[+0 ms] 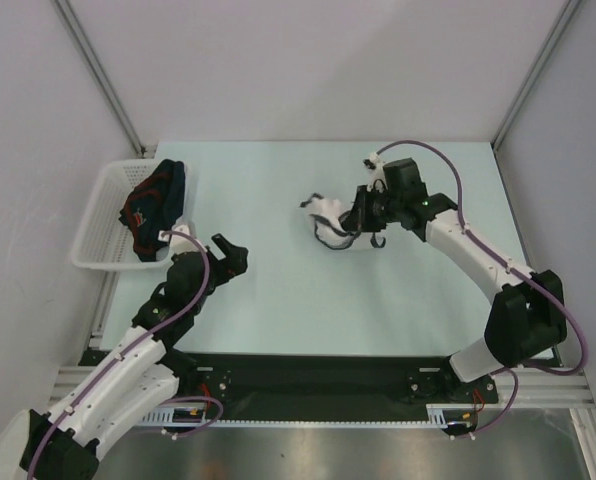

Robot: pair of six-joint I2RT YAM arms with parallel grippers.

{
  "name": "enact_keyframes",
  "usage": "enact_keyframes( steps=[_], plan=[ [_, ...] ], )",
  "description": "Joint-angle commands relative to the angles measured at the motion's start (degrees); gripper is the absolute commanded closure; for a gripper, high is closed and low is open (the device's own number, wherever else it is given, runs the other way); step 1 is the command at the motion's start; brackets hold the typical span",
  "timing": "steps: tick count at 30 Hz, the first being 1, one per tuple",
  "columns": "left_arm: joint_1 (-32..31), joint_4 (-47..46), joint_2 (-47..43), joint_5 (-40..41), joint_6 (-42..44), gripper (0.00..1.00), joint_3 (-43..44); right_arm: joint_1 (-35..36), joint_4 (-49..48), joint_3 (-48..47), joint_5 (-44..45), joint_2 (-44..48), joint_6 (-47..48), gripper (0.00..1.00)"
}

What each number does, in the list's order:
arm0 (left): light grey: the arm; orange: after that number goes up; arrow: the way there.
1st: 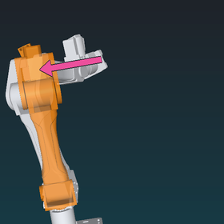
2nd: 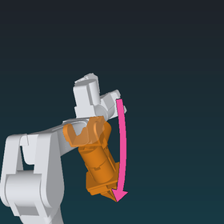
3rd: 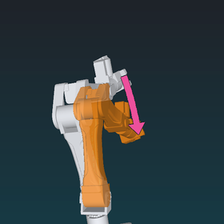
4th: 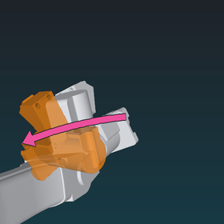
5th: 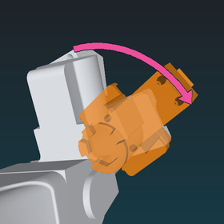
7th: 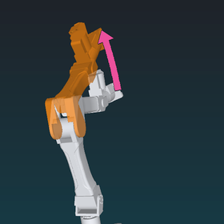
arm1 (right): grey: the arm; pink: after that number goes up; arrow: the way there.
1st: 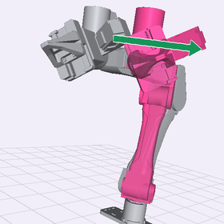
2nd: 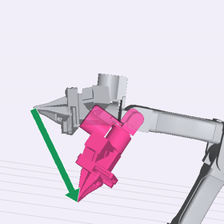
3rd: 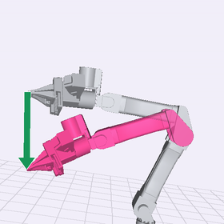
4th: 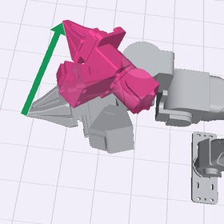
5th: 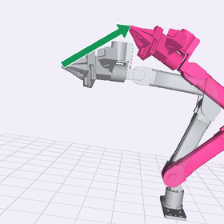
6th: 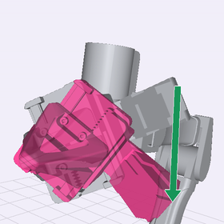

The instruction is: Fold and stack the tank tops

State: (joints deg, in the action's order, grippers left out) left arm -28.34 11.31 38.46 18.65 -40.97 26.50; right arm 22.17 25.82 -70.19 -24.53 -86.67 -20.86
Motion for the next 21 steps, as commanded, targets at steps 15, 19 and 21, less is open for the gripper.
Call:
enact_keyframes(
  steps=[15,19,21],
  plan=[
    [-0.6,-2.1,-0.8,-2.0,6.3,0.04,2.3,3.8,-3.1,2.4,5.5,2.7,0.8,0.49],
    [-0.6,-3.3,0.4,-2.7,7.4,0.04,2.0,6.9,-2.6,5.6,11.2,2.8,1.5,0.48],
    [-0.7,-5.0,1.4,-3.6,7.8,0.03,1.1,7.5,-3.2,6.9,14.8,2.5,1.5,0.49]
  ],
)
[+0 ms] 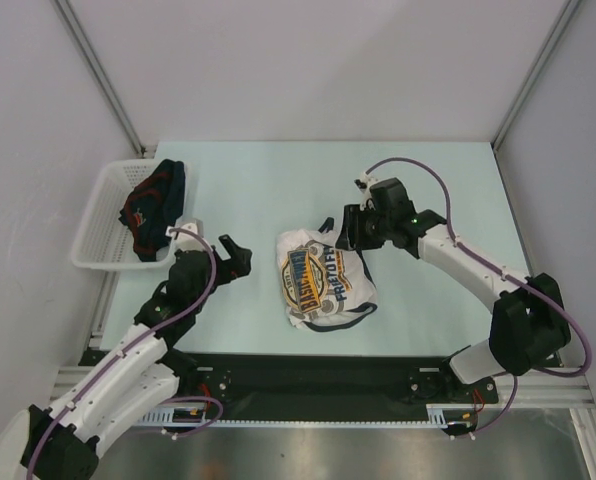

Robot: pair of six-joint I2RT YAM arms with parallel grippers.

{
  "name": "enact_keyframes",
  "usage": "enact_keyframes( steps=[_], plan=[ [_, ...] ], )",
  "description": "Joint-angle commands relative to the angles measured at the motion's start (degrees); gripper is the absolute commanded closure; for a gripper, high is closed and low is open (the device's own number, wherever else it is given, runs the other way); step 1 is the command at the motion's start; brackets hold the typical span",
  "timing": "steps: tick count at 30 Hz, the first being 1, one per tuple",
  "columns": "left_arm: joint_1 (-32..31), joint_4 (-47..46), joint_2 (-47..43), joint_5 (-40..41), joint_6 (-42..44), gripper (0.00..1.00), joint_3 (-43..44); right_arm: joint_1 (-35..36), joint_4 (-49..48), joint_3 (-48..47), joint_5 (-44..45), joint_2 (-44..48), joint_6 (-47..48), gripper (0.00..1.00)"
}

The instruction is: Fold and stack the tank tops

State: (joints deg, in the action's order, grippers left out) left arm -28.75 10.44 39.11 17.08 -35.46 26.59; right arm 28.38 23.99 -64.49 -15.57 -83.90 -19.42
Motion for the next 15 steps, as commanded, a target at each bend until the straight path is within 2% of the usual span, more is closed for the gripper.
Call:
enact_keyframes(
  steps=[1,4,8,15],
  plan=[
    [-0.2,-5.1,1.1,-2.4,2.6,0.04,0.5,1.4,-1.6,2.1,6.6,-0.8,-0.1,0.5],
    [-0.3,-8.4,2.9,-5.1,3.9,0.04,-1.0,1.6,-2.5,2.6,8.3,-1.7,0.2,0.52],
    [-0.3,-10.3,5.1,-7.4,5.9,0.04,-1.8,3.2,-3.5,2.8,11.9,-3.8,1.1,0.31],
    [-0.3,-12.7,4.3,-7.1,8.0,0.03,-3.3,5.4,-6.2,-2.2,17.7,-11.2,6.1,0.26]
  ],
)
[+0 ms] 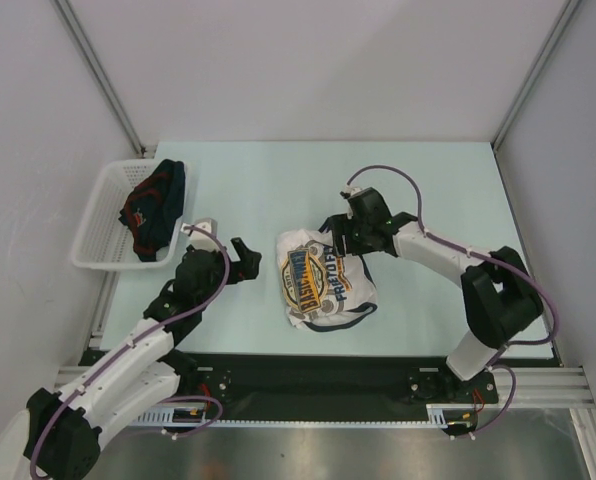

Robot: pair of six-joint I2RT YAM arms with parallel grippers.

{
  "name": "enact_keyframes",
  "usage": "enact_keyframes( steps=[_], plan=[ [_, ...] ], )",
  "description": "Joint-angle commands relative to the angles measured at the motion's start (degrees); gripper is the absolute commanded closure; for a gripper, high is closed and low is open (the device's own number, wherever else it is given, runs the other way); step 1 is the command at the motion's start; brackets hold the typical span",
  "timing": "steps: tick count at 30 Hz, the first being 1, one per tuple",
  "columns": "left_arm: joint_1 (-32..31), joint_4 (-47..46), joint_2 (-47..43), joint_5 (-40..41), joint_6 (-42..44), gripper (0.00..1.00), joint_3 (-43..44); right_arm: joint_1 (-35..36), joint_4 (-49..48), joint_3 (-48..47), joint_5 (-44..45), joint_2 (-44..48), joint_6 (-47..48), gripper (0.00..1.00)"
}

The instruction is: Fold and stack the tank tops

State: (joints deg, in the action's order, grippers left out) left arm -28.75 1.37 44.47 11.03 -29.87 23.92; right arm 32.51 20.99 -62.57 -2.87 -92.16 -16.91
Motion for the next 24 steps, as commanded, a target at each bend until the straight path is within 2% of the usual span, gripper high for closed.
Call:
enact_keyframes(
  steps=[1,2,3,4,5,9,10,12,13,15,17,19,22,24],
  plan=[
    [-0.3,-3.3,-1.2,-0.8,2.4,0.03,-0.5,1.8,-3.2,-5.4,6.5,-4.2,4.9,0.31],
    [-0.3,-3.2,-1.4,-0.3,2.6,0.03,-0.5,2.5,-2.8,-6.5,6.7,-5.3,5.6,0.38],
    [-0.3,-3.1,-1.6,0.2,2.5,0.03,-0.6,2.9,-2.5,-9.6,6.8,-7.8,5.9,0.52],
    [-0.3,-2.6,-1.8,0.7,2.5,0.03,-0.5,3.3,-1.8,-11.2,6.5,-8.7,6.1,0.91],
    [-0.3,-2.2,-2.4,1.5,2.4,0.03,-0.5,3.8,-1.7,-12.7,5.9,-9.2,6.4,1.0],
    [-0.3,0.6,-6.0,7.8,0.9,0.03,-1.2,8.7,0.3,-25.0,1.2,-8.0,8.9,1.0],
    [-0.3,1.0,-7.9,8.5,0.8,0.03,-1.9,8.8,3.6,-33.5,0.9,-7.1,9.0,1.0],
    [-0.3,1.3,-9.7,9.4,0.3,0.03,-2.6,5.7,7.3,-42.5,0.6,-6.3,7.9,1.0],
    [-0.3,1.4,-11.2,9.9,0.3,0.03,-3.1,3.8,10.4,-52.2,-1.4,-5.4,7.0,1.0],
    [-0.3,1.4,-12.2,10.3,0.2,0.03,-3.4,-1.1,10.8,-58.3,-5.2,-3.4,1.9,1.0],
    [-0.3,1.5,-12.5,10.5,0.2,0.03,-3.4,-8.1,6.4,-58.5,-8.8,2.0,-2.0,1.0],
    [-0.3,2.1,-12.0,10.9,0.1,0.03,-3.0,-13.1,2.8,-55.7,-6.9,5.7,-6.0,1.0],
    [-0.3,2.4,-11.6,11.0,0.0,0.03,-2.7,-16.9,4.5,-49.2,-4.3,9.4,-9.8,1.0],
    [-0.3,2.4,-11.7,10.9,-0.1,0.03,-2.7,-15.6,4.8,-44.3,-7.4,8.7,-9.6,1.0]
  ],
)
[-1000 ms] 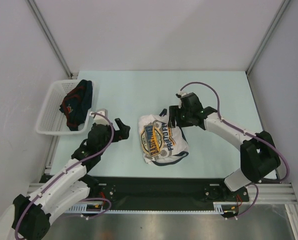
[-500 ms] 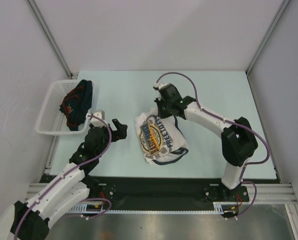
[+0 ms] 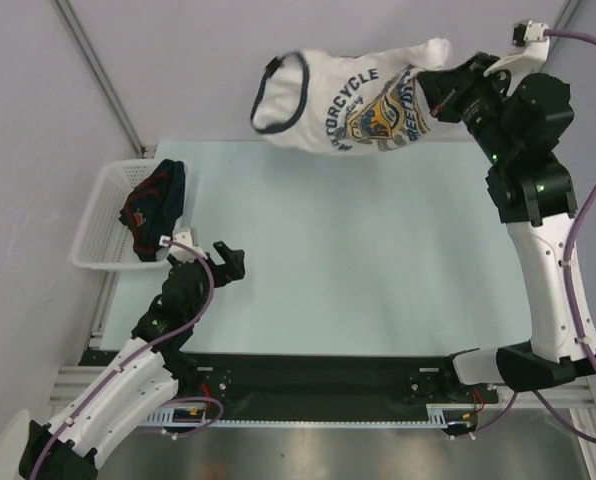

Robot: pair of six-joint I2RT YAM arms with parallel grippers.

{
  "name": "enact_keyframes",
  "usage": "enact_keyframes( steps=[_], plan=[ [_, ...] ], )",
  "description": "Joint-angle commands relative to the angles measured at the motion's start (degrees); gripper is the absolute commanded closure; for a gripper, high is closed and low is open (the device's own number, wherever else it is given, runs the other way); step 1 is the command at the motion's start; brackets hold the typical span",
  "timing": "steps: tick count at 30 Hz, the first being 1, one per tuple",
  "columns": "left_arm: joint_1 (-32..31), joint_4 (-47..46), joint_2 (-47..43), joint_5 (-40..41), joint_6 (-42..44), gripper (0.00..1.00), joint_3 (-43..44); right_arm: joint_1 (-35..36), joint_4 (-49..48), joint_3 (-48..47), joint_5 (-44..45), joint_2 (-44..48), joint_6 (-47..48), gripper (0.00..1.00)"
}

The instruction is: Fold and stack the tank tops

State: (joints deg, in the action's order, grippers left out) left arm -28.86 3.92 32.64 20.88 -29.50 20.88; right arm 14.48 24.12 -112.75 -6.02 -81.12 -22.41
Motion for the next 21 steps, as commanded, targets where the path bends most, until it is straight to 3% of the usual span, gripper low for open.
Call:
enact_keyframes(
  steps=[1,5,9,13,16,19,21],
  plan=[
    [-0.1,-0.1,0.0,1.1,-0.6,0.03,0.3,3.9,1.8,7.1,-4.6,-2.9,-3.2,1.0],
    [-0.1,-0.1,-0.3,1.8,-0.7,0.03,0.0,20.7,3.6,7.0,-3.6,-8.2,2.9,1.0],
    [-0.2,0.4,-0.4,2.9,-0.9,0.03,0.0,28.1,10.4,-4.5,-2.9,-16.0,6.0,1.0],
    [-0.1,0.6,-1.6,4.0,-1.2,0.03,-0.3,27.8,15.0,-21.9,-1.1,-19.3,6.1,1.0],
    [-0.1,0.6,-2.7,5.0,-1.4,0.03,-0.8,23.9,18.3,-27.8,0.1,-20.7,4.6,1.0],
    [-0.1,1.6,-3.9,5.7,-1.6,0.03,-0.3,16.3,18.0,-23.1,-2.4,-19.3,0.7,1.0],
    [-0.1,2.1,-4.8,6.0,-1.9,0.03,-0.4,12.2,13.1,-9.7,-4.7,-15.2,-2.6,1.0]
  ],
)
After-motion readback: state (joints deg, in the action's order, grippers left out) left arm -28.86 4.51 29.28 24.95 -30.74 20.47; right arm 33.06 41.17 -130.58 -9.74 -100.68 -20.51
